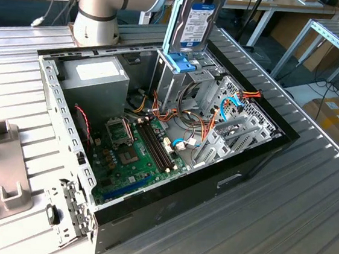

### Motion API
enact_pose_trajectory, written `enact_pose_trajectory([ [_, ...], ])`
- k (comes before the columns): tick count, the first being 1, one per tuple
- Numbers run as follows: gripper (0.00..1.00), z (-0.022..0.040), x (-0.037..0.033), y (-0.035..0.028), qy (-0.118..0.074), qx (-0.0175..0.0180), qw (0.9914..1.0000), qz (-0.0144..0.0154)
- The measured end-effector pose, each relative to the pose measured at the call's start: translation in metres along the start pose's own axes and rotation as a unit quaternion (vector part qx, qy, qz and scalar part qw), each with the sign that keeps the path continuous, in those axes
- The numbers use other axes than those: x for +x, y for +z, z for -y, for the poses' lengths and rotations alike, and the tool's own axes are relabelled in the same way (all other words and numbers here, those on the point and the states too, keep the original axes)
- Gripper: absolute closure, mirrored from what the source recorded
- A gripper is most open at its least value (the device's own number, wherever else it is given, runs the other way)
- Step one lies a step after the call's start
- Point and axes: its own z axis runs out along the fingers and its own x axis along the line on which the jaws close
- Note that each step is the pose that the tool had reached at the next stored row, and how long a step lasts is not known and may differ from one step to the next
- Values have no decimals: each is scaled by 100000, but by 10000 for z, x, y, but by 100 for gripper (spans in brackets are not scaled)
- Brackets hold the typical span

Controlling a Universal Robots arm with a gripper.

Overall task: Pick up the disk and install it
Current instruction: 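Pick up the disk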

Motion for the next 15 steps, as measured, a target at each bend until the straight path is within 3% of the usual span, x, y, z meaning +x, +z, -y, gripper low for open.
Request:
enact_pose_trajectory([
  [2,65,74,-2,0,-1,1,100000,1],
  [4,65,242,-6,-1,-2,1,100000,-6],
  [6,65,294,-8,-1,-5,2,100000,1],
  [11,65,301,3,-1,-1,0,100000,-3],
  [15,65,301,102,0,-5,57,100000,-7],
])
